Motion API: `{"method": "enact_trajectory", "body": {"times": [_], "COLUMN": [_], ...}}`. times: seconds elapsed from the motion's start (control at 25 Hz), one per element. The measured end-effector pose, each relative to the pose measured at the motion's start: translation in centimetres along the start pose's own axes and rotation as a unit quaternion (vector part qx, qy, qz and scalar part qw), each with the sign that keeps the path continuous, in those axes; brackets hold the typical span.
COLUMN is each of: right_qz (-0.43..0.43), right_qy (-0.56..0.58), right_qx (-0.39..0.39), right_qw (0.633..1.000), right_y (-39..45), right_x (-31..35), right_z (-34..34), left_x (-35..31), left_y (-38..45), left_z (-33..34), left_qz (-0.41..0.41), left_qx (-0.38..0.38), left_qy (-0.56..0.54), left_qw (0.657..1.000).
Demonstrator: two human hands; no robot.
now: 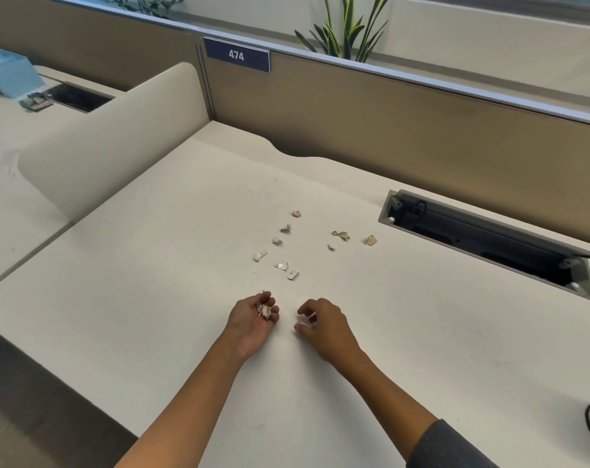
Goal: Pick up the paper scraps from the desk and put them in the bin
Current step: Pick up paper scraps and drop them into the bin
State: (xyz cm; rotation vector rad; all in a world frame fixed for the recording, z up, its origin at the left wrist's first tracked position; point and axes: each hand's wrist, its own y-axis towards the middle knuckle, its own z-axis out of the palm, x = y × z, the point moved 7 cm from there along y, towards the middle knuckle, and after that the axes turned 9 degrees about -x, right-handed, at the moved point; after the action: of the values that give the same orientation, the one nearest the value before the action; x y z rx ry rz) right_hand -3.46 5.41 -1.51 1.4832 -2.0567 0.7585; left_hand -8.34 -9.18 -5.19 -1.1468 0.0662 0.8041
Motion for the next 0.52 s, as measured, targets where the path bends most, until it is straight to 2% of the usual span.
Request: {"method": "enact_trajectory", "body": {"times": [0.2,0.28,0.36,0.44,0.52], "right_qz": [-0.054,-0.030,-0.009,-0.027,-0.061], "right_qy": [-0.058,0.010,0.124,0.210,0.241], "right_qx": [0.024,0.003,-0.037,-0.040,-0.033], "right_qw": [0.997,0.999,0.992,0.977,0.968], "right_y": [-0.1,0.2,0.6,1.0,1.9], "right_x": [1.3,2.2,3.7,6.0,7.6], "right_z": [2.5,2.1,1.3,0.8,0.6], "left_x": [-1.1,-1.5,-1.8,-2.0,-2.1], "left_y": [0.0,-0.2,-0.4,-0.5,-0.6], "left_z": [-0.8,-0.9,-0.8,-0.5,-0.2], "left_qz": [0.026,0.039,0.056,0.067,0.065], "left_qx": [-0.022,-0.025,-0.026,-0.012,0.000], "left_qy": [0.003,0.004,0.006,0.019,0.024], "left_qw": [0.999,0.999,0.998,0.997,0.998]}}
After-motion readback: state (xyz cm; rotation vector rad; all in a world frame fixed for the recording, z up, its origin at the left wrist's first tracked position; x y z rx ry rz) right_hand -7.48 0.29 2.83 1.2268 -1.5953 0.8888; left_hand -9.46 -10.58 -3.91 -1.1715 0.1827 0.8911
